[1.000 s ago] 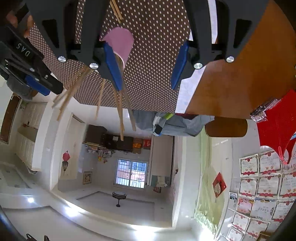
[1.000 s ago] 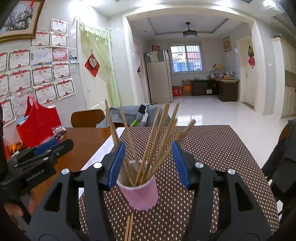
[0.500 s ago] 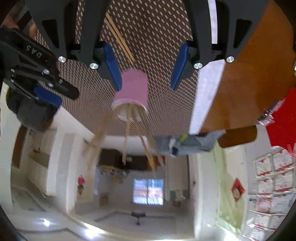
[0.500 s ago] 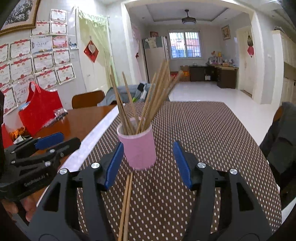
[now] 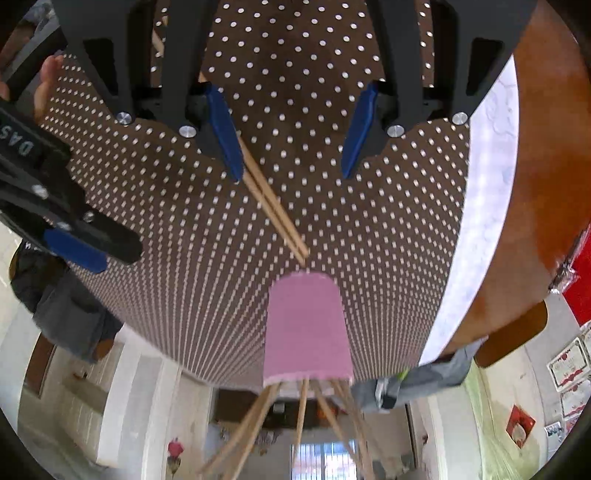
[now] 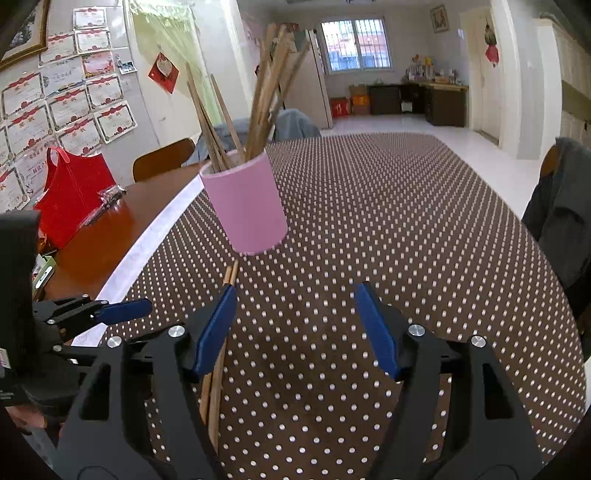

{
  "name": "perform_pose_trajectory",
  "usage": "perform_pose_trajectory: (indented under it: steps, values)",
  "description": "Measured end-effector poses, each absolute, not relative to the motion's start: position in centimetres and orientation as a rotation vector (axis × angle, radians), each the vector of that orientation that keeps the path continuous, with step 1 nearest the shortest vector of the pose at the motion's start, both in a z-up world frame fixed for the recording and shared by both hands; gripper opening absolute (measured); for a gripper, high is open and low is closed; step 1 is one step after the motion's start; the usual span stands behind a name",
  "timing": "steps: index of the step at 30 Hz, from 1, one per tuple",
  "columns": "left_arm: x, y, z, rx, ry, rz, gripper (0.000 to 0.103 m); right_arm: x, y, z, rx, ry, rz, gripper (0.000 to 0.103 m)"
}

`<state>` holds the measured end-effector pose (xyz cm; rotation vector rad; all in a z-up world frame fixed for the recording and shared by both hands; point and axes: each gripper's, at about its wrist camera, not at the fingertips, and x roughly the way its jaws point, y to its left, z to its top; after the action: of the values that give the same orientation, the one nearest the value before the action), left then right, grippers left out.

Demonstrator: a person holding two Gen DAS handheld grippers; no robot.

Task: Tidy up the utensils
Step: 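Grasp a stick with the left tool while the right tool grasps the last stick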

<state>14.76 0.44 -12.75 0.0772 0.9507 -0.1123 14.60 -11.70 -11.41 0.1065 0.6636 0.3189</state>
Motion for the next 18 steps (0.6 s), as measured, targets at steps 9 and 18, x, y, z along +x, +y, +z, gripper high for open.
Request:
perform_pose_trajectory:
  steps: [9, 18]
  values:
    - [15.9, -0.7, -14.5, 0.119, 0.994, -0.080, 0.055, 14.8, -12.7, -13.1, 0.149, 0.699, 0.330, 0.068]
    - [18.3, -0.8, -14.9, 0.157, 1.011, -0.003, 0.056, 15.1, -13.5, -13.7, 0.190, 0.718, 0.342, 0.068]
